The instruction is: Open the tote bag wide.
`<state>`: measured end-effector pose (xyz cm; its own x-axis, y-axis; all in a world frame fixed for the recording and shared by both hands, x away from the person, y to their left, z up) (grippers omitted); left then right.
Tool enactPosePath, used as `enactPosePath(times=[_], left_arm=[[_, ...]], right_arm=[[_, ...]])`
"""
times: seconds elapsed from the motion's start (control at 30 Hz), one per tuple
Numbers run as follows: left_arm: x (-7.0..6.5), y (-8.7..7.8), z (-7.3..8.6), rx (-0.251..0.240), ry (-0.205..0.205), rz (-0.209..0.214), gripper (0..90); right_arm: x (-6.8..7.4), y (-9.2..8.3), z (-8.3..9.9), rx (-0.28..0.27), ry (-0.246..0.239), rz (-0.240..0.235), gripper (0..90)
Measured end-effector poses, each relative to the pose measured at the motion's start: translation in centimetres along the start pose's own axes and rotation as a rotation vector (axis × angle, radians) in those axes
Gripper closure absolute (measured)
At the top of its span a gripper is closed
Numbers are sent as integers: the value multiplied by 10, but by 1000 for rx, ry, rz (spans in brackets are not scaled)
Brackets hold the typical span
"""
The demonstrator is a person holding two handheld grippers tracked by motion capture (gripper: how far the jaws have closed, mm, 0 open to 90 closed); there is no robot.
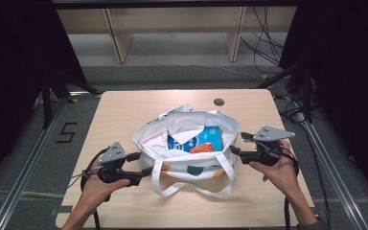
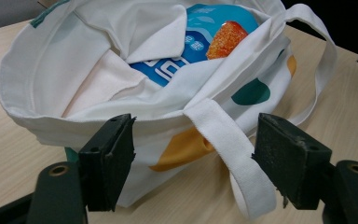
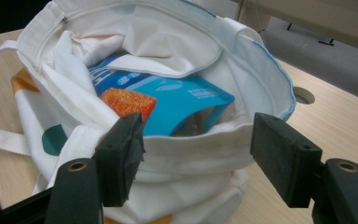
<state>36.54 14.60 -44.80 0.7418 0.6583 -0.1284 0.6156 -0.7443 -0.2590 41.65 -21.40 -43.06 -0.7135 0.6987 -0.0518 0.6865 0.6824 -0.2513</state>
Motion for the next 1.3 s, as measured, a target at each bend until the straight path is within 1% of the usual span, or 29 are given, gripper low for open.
enactPosePath(times=[0.07,0.17,0.2,0.23,0.27,0.3,0.37,0.4,0.43,0.47,0.5,0.57,0.6,0.63,0.7,0.77,0.8,0.83,0.87,0.9,0.93,1.0,1.03,1.07,1.1,1.17,1.23,1.27,1.3], left_arm=[[-2,-1,3,3,-2,2,278],[-7,-4,8,7,-1,7,278],[-8,-5,9,9,3,0,277],[-10,-5,10,-1,-1,7,277],[-10,-7,11,3,1,8,277],[-11,-8,12,4,1,1,277],[-12,-10,14,4,4,2,277],[-13,-10,15,0,2,5,277],[-12,-10,16,-1,20,10,276],[-13,-11,18,1,-8,-1,276],[-13,-11,19,-2,-8,9,276],[-13,-11,22,-5,-5,-2,276],[-11,-12,23,7,20,3,276],[-14,-11,24,-7,-2,4,276],[-15,-11,28,0,-3,-3,276],[-17,-12,30,2,5,3,276],[-18,-12,32,6,13,-1,275],[-19,-13,32,5,14,1,273],[-20,-13,33,4,9,-1,270],[-22,-13,34,-8,2,1,265],[-21,-14,35,-2,20,8,260],[-24,-15,37,-2,20,3,260],[-25,-16,38,0,18,8,258],[-26,-15,40,-14,12,15,255],[-27,-17,41,0,18,15,255],[-28,-16,43,-4,24,2,251],[-27,-18,47,16,54,-10,251],[-27,-17,49,11,38,-4,251],[-27,-18,51,16,44,-6,251]], right_arm=[[0,-2,2,-1,-4,-5,349],[3,-5,4,3,21,8,319],[1,-6,4,-8,-5,13,317],[2,-7,6,1,12,13,317],[2,-7,6,-3,-4,-5,316],[2,-8,7,-4,3,15,312],[5,-10,10,12,22,14,310],[4,-10,11,6,9,16,310],[4,-11,12,13,1,3,310],[4,-11,12,9,-14,-3,310],[5,-12,13,10,0,12,309],[8,-15,15,21,32,16,305],[5,-13,15,-14,-9,23,305],[8,-16,18,14,18,11,303],[8,-17,19,9,13,17,304],[10,-19,23,26,36,22,301],[7,-19,23,11,2,17,301],[10,-21,25,21,20,16,301],[9,-22,25,14,6,20,300],[12,-23,27,22,33,24,300],[12,-25,29,21,23,18,295],[13,-26,30,22,28,22,292],[12,-26,31,16,-1,13,290],[15,-28,32,20,26,24,286],[16,-30,34,20,27,26,282],[18,-32,38,21,29,15,280],[21,-35,43,22,28,26,275],[21,-36,46,22,18,24,275],[23,-38,49,15,19,30,275]])
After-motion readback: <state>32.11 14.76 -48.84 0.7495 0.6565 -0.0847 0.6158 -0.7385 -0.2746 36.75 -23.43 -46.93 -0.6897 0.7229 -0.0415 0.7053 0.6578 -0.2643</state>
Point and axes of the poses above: each handheld gripper's, and its own axes: y roughly forward along the jaws, z roughly out of its underside, x roughly to its left, the point moved 6 cm from there along y, roughly forward along the jaws, and after that the axes turned 15 degrees about -x, right-handed, at the moved point
